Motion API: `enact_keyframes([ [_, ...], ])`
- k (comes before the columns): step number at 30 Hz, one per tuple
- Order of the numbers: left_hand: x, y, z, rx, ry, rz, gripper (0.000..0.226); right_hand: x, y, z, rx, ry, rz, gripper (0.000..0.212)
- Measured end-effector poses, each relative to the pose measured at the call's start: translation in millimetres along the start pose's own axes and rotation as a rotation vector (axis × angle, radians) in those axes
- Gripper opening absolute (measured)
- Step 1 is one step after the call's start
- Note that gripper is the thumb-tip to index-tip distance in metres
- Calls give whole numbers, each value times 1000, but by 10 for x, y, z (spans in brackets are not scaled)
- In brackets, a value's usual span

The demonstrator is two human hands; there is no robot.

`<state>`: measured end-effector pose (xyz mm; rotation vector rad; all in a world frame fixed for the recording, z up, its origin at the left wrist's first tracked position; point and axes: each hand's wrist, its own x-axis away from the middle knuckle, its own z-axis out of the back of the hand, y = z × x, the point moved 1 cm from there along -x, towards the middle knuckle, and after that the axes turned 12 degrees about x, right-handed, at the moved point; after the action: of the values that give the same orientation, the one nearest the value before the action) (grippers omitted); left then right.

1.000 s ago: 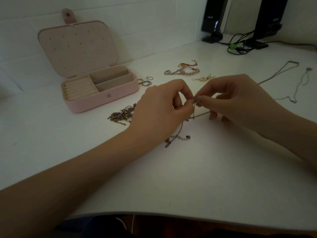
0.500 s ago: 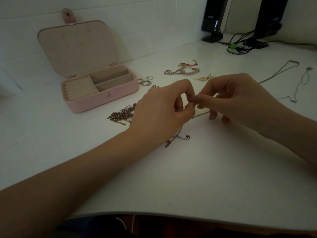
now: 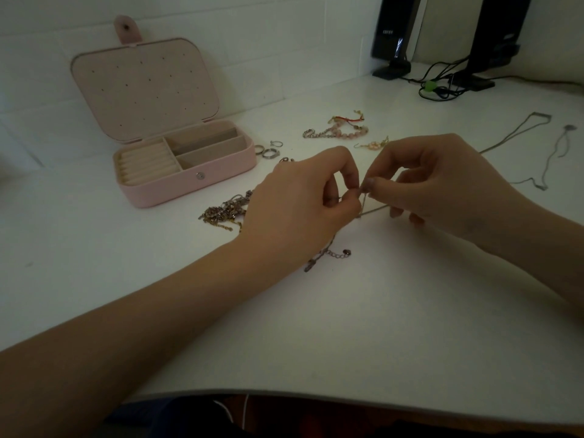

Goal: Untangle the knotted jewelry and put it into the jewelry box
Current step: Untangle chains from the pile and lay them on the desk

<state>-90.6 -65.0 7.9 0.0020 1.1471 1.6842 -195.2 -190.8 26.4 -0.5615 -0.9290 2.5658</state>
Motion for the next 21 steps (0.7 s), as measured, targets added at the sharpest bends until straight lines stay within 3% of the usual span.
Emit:
enact_keyframes([
  [13,-2,-17,-17,31,-4,36,10,29,-35,-12,161,68,95,10],
  [21,3,-20,1,45,21,-11,8,-15,16,-6,-49,-37,-28,7],
])
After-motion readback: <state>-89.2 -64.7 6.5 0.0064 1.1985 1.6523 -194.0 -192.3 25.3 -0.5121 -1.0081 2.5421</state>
